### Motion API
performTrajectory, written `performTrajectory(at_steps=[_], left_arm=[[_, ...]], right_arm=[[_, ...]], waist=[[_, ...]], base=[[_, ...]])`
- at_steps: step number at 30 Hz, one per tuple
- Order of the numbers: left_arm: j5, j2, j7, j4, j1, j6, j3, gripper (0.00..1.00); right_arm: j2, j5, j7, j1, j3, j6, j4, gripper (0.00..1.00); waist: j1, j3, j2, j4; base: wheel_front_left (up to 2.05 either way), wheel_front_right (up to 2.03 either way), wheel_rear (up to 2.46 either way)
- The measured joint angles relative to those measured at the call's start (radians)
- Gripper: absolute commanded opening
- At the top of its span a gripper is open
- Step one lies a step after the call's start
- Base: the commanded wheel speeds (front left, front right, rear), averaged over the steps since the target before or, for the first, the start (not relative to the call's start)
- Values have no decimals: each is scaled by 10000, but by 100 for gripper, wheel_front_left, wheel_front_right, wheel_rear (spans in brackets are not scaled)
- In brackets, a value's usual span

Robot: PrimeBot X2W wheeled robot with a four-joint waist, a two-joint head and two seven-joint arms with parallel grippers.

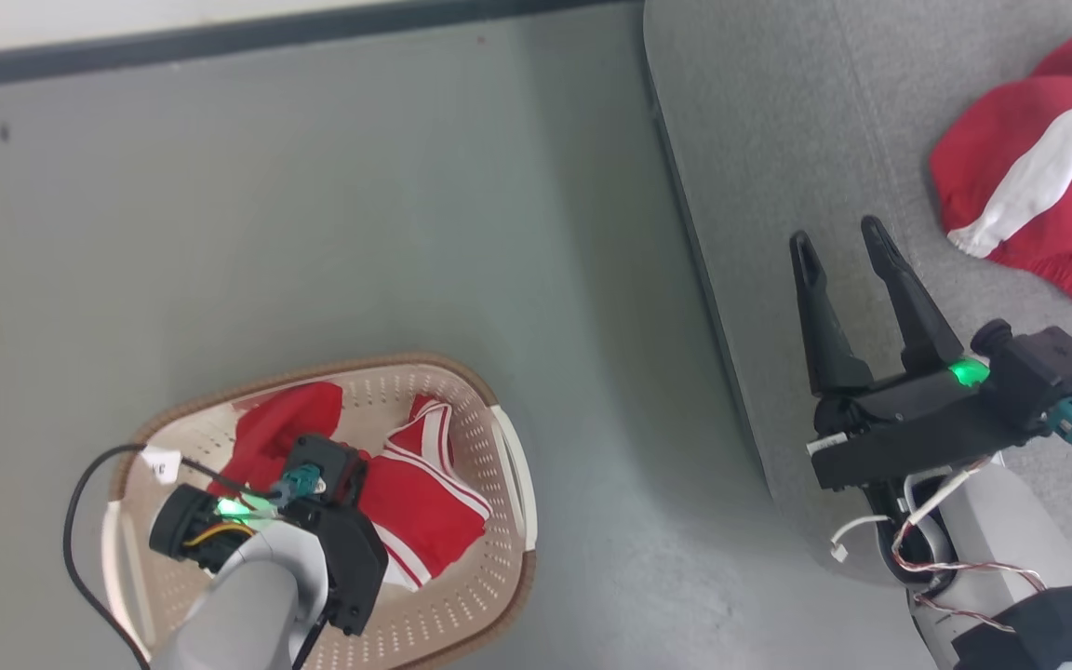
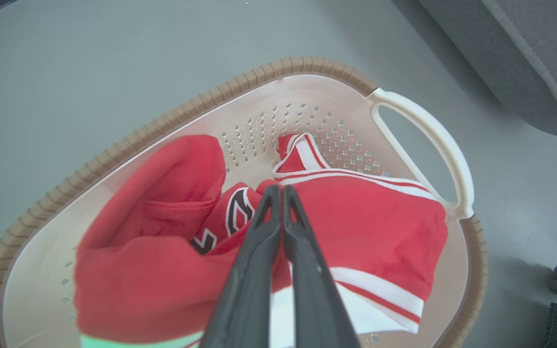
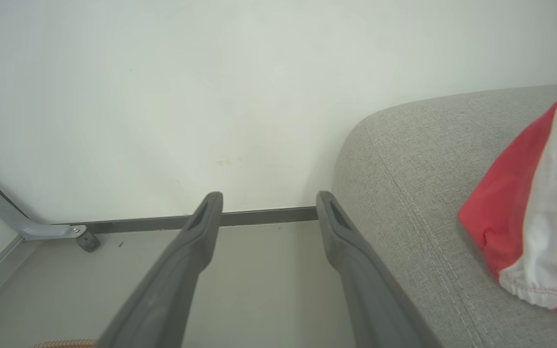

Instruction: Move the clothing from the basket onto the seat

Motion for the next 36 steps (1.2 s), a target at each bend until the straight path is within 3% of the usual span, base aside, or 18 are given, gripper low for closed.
performTrajectory(at_steps=[16,36], left_arm=[[-700,-330,-740,-644,925,-161,242,0],[-1739,-422,-888,-2704,1770,-174,604,0]], right_arm=[[-535,234,2,1043,-290,0,128,100],[-947,537,2,2289,-48,0,69,100]], waist=[[-1,-2111,0,800],[0,-4340,0,1561]], base=[[0,0,0],[0,0,0]])
